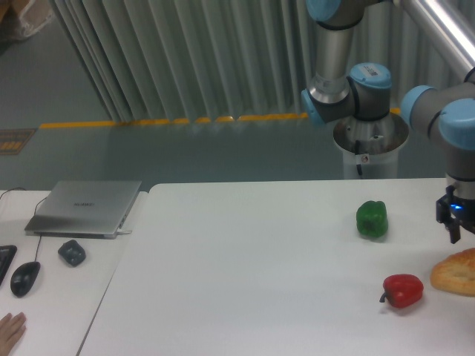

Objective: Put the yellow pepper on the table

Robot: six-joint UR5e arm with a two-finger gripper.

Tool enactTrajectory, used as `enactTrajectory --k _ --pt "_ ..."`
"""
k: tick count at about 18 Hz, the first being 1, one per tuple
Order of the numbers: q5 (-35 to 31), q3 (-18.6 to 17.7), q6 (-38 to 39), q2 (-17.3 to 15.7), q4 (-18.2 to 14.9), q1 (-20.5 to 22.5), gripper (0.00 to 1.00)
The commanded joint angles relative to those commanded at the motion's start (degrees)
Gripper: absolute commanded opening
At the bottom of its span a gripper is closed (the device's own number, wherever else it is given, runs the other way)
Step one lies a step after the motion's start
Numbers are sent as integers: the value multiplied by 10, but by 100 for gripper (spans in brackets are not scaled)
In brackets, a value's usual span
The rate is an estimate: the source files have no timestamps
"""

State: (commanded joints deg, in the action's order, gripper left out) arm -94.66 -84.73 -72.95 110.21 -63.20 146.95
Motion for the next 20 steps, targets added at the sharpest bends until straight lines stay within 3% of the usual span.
enactTrajectory --k 5,8,11,14,16,17,19,20 --pt "40 12 -1 2 6 38 100" --pt "48 39 -8 13 20 61 100" --pt "48 43 -70 17 18 71 100" --pt "47 43 -173 17 -17 88 100" --pt "47 42 -198 22 -14 91 100" --pt "49 42 -197 28 -7 104 100" --pt "49 40 -192 37 66 119 100" --pt "49 43 -192 49 86 128 100"
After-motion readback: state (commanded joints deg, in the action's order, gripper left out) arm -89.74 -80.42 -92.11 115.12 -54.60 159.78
